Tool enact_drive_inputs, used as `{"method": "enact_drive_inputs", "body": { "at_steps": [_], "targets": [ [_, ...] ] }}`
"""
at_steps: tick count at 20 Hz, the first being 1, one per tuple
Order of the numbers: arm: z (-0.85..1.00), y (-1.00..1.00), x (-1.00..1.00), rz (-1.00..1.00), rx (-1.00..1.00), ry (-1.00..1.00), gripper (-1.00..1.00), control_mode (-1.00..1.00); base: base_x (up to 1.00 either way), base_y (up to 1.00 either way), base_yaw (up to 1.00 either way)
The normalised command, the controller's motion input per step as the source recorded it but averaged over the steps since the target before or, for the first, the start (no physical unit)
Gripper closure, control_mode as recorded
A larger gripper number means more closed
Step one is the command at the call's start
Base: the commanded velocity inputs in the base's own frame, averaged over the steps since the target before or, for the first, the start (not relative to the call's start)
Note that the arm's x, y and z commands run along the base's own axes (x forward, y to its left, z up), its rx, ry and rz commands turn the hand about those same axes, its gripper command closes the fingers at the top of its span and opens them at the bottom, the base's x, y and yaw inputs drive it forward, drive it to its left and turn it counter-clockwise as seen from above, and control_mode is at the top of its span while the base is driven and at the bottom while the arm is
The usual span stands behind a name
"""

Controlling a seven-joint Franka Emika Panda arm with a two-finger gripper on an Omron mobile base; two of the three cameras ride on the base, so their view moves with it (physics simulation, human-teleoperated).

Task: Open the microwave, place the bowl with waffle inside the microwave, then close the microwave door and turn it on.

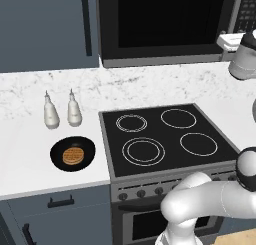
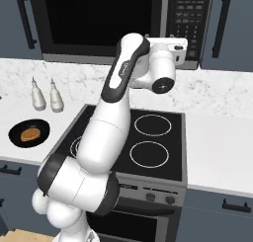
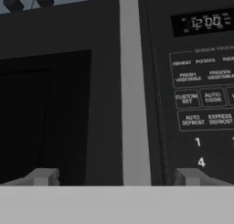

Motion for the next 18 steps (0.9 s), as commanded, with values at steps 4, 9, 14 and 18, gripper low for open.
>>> {"method": "enact_drive_inputs", "body": {
  "at_steps": [4, 9, 14, 18],
  "targets": [
    [0.11, -0.11, 0.09, 0.00, 0.00, 0.00, -1.00, -1.00, 0.00, 0.00, 0.00],
    [0.10, -0.17, 0.11, 0.00, 0.00, 0.00, -1.00, -1.00, 0.00, 0.00, 0.00],
    [0.04, -0.03, 0.18, 0.00, 0.00, 0.00, -1.00, -1.00, 0.00, 0.00, 0.00],
    [0.00, 0.11, 0.23, 0.00, 0.00, 0.00, 1.00, -1.00, 0.00, 0.00, 0.00]
  ]
}}
